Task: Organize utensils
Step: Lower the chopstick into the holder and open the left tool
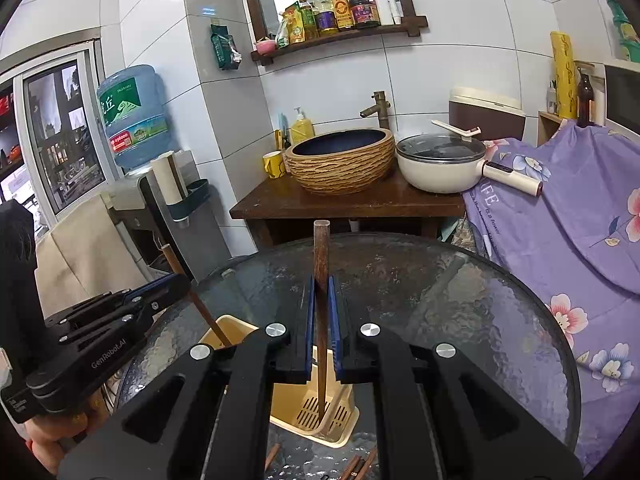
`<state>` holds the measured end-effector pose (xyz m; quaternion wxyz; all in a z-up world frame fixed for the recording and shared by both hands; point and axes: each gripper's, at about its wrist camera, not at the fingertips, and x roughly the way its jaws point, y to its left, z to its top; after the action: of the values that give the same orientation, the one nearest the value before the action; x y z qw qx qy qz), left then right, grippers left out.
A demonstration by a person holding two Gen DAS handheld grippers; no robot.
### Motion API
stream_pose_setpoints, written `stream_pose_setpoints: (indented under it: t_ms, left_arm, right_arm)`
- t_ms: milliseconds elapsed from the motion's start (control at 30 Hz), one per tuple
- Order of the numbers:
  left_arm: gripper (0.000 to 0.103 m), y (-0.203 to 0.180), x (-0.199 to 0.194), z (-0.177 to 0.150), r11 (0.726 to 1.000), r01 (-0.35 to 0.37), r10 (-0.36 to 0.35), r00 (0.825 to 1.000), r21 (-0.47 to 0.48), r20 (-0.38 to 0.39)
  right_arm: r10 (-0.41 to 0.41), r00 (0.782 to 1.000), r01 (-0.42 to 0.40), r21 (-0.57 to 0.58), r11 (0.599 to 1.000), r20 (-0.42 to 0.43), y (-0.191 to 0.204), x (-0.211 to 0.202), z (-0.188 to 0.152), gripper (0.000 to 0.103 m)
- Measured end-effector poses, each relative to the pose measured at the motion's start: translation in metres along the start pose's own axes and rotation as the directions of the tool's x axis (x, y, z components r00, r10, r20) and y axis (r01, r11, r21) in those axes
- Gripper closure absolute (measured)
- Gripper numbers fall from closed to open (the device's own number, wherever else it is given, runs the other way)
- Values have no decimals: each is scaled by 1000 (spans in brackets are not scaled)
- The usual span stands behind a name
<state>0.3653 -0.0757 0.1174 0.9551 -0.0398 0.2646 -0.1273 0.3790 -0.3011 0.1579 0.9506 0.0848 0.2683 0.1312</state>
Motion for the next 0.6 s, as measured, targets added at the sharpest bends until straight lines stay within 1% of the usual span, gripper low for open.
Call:
stream_pose_setpoints:
  t_ms: [233, 300, 333, 367, 400, 433, 467, 500, 567, 600]
  left_arm:
    - [95, -2, 5, -3, 1000, -13, 13, 1000, 7, -5]
    - [90, -1, 5, -3, 1000, -15, 15, 1000, 12, -8]
    - [79, -1, 4, -4, 1000, -10, 10, 1000, 11, -8]
    - [64, -2, 3, -4, 1000, -6, 6, 1000, 8, -4]
    - [57, -1, 1, -5, 1000, 1, -1, 1000, 4, 6]
    - [48, -1, -1, -6, 1000, 2, -2, 1000, 2, 15]
    - [42, -1, -6, -7, 1000, 4, -4, 999, 3, 32]
    - [39, -1, -8, -8, 1000, 8, -8, 999, 7, 38]
    - [29, -1, -15, -12, 1000, 26, -26, 998, 10, 49]
    - [27, 0, -19, -15, 999, 33, -34, 998, 9, 53]
  right_arm:
    - [-12, 1000, 12, -12, 1000, 8, 0, 2, 0, 95]
    - [-15, 1000, 15, -19, 1000, 3, 0, 3, 0, 95]
    - [-10, 1000, 10, -17, 1000, -5, -1, 5, -1, 93]
    - [-5, 1000, 5, -14, 1000, -12, -2, 6, -1, 88]
    - [-4, 1000, 4, -11, 1000, -20, -2, 7, -2, 83]
    - [-8, 1000, 8, -11, 1000, -20, -2, 7, -3, 66]
    - [-11, 1000, 11, -10, 1000, -11, -2, 6, -4, 50]
    - [-14, 1000, 14, -13, 1000, 3, -2, 4, -5, 46]
    - [-26, 999, 27, -40, 999, 32, 1, -3, -8, 45]
    - [-29, 999, 31, -48, 998, 34, 2, -5, -9, 45]
